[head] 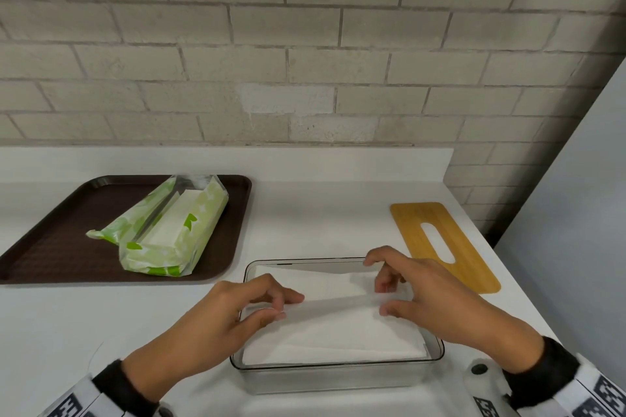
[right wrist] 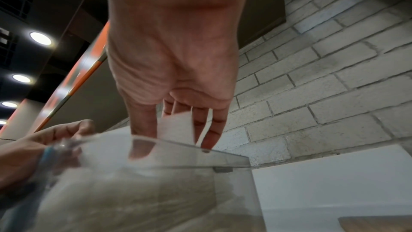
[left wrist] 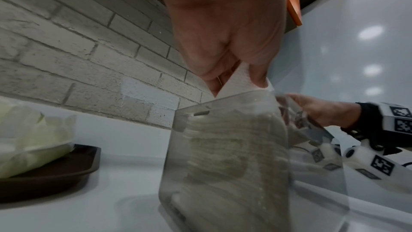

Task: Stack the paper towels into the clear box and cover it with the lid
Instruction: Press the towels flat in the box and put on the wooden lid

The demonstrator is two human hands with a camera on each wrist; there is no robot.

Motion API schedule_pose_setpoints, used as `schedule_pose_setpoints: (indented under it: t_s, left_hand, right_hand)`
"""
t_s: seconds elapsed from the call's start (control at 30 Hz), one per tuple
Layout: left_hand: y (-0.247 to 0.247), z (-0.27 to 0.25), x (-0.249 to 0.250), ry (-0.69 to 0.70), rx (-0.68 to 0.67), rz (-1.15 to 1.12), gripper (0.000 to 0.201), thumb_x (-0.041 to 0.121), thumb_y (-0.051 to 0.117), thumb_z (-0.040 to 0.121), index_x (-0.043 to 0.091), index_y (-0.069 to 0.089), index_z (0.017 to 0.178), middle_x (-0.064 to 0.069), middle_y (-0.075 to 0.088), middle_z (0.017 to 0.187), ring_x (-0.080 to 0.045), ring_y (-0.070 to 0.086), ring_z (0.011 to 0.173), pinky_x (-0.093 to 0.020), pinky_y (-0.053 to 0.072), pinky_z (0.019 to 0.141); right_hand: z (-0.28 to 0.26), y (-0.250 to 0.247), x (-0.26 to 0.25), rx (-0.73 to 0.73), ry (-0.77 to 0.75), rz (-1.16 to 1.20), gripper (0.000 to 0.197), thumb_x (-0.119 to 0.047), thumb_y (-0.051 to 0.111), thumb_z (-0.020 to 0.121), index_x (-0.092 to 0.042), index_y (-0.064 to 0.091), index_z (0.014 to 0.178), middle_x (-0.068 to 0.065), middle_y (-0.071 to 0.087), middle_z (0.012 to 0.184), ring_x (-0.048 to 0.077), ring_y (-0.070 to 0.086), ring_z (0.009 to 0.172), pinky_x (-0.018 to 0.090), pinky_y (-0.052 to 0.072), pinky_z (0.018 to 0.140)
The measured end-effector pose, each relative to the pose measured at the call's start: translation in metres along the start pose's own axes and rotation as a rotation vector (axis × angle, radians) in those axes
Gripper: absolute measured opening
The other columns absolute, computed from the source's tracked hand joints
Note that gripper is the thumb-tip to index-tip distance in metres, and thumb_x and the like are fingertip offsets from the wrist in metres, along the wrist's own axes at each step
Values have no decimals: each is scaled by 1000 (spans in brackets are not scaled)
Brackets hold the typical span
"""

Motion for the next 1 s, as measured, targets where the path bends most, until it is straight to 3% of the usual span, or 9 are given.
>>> schedule_pose_setpoints:
  t_s: [0.17,0.27,0.4,0.57,0.73,0.8,0.87,0.93,1.0]
  left_hand:
    - [1,-4,2,-44,117,-3,47,15,72,79,53,57,100,34,65,102,9,62,101,-7,43,84]
    - [0,-5,-2,-97,208,-1,34,21,73,74,52,69,88,26,71,89,3,67,88,-11,48,80]
    - [3,-5,-4,-173,224,-13,44,13,76,75,55,69,67,27,70,78,7,65,79,-6,44,67]
    - [6,-5,3,-182,181,-53,47,14,73,78,61,67,71,25,71,78,5,67,74,-8,47,68]
    - [8,-4,-2,-197,214,-60,44,14,74,78,58,69,74,24,72,81,4,68,77,-8,48,69]
    - [9,-2,-3,-207,221,-65,42,11,75,78,52,71,70,23,73,79,5,67,75,-6,47,67]
    - [9,-1,-5,-221,211,-62,33,11,75,77,44,72,73,23,72,80,5,67,76,-7,47,68]
    - [10,0,-9,-229,187,-68,23,13,76,78,36,73,76,19,72,82,0,68,79,-11,49,70]
    - [9,2,-12,-235,161,-57,17,23,75,76,35,71,87,18,71,88,-3,67,85,-16,50,74]
  right_hand:
    - [0,-6,4,140,-114,77,36,-4,74,77,-38,64,69,-15,62,76,1,60,82,6,40,70]
    - [0,-10,4,159,-127,135,31,-2,73,77,-31,67,69,-13,66,85,4,63,80,8,44,71]
    - [3,-12,3,142,-99,151,34,-3,69,81,-35,61,73,-18,64,90,1,61,84,7,43,74]
    - [7,-14,5,138,16,180,33,-8,66,85,-39,58,80,-18,65,88,-15,54,91,0,37,76]
    - [15,-22,8,52,59,300,19,-15,70,82,-30,64,90,-16,67,89,-3,58,83,11,43,77]
    - [24,-33,23,207,138,447,17,-10,69,82,-22,66,94,-8,66,84,3,59,80,12,45,76]
    - [37,-40,52,316,310,360,15,-9,66,85,-12,66,99,-3,62,87,9,58,82,7,43,70]
    - [49,-39,87,218,541,101,32,-16,62,88,-5,58,118,5,61,106,21,58,102,15,42,79]
    - [56,-28,117,-1,763,-84,62,-32,59,90,-4,35,140,12,44,139,27,45,125,27,38,96]
Point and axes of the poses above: each hand's wrist, its own z-axis towards the middle knuckle, its own y-axis out of the palm, x = y × z, the point moved 2 cm from there along z, towards the middle knuckle
